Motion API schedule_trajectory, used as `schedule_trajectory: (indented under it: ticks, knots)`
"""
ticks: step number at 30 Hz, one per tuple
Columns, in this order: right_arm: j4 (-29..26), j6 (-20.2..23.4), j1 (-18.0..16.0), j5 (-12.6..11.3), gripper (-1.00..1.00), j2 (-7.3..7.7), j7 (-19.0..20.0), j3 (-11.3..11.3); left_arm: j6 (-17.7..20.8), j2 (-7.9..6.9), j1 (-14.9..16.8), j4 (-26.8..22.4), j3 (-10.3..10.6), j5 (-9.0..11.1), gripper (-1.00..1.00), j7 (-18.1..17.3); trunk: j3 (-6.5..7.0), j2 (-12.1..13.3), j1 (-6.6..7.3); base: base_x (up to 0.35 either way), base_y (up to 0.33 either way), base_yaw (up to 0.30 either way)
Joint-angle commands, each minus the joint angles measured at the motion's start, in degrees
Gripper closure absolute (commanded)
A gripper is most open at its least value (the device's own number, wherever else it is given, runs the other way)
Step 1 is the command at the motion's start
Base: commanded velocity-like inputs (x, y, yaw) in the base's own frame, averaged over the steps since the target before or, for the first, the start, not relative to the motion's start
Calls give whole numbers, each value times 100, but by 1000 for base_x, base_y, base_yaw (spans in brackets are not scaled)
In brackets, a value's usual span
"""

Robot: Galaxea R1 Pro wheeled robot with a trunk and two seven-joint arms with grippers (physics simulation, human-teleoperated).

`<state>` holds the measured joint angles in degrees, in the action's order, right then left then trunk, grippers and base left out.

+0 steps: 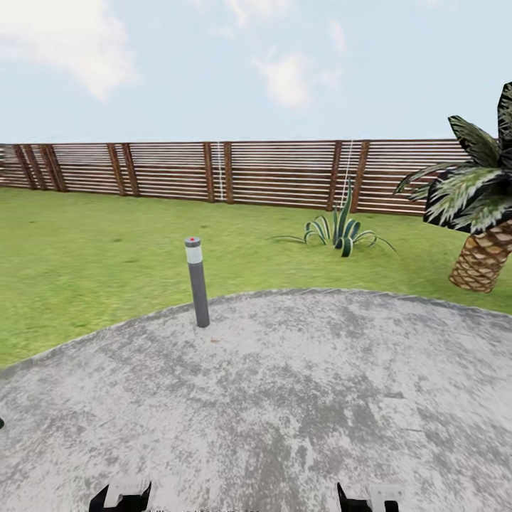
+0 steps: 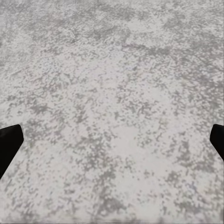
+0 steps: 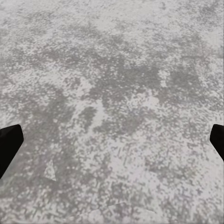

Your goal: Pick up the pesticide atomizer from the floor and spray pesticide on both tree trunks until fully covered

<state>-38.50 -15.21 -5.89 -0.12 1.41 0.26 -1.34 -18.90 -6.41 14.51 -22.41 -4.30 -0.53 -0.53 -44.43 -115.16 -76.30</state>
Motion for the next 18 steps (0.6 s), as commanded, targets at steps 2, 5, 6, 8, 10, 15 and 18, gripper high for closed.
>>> schedule_trajectory:
  ticks: [2, 5, 6, 8, 10, 15, 18]
  knots:
    - [0, 0, 0, 2, -100, 0, 0, 1, 0, 0, 0, 0, 0, 0, -100, 0, -15, 0, 0, 0, 0, 176]
    - [0, 0, 0, 3, -100, 0, 0, -4, 0, -1, 0, 0, 0, 0, -100, 0, -38, 0, 0, 0, 0, 178]
    - [0, 0, 0, 3, -100, 0, 0, -4, 0, -1, 1, 0, 0, 0, -100, 0, -45, 0, 0, 0, 0, 179]
    - [0, 0, 0, 3, -100, 0, 0, -4, 0, 3, 0, 0, 0, 0, -100, 0, -60, 0, 0, 0, 0, 179]
    - [0, 0, 0, 3, -100, 0, 0, -6, 0, 4, 0, 0, 0, 0, -100, 0, -75, 0, 0, 34, -8, 179]
    - [0, 0, 0, 3, -100, 0, 0, -4, 0, 5, 0, 0, 0, 0, -100, 0, -113, 0, 0, 211, -138, 179]
    - [0, 0, 0, 3, -100, 0, 0, -2, 0, 5, 0, 0, 0, 0, -100, 0, -135, 0, 0, 240, -165, 179]
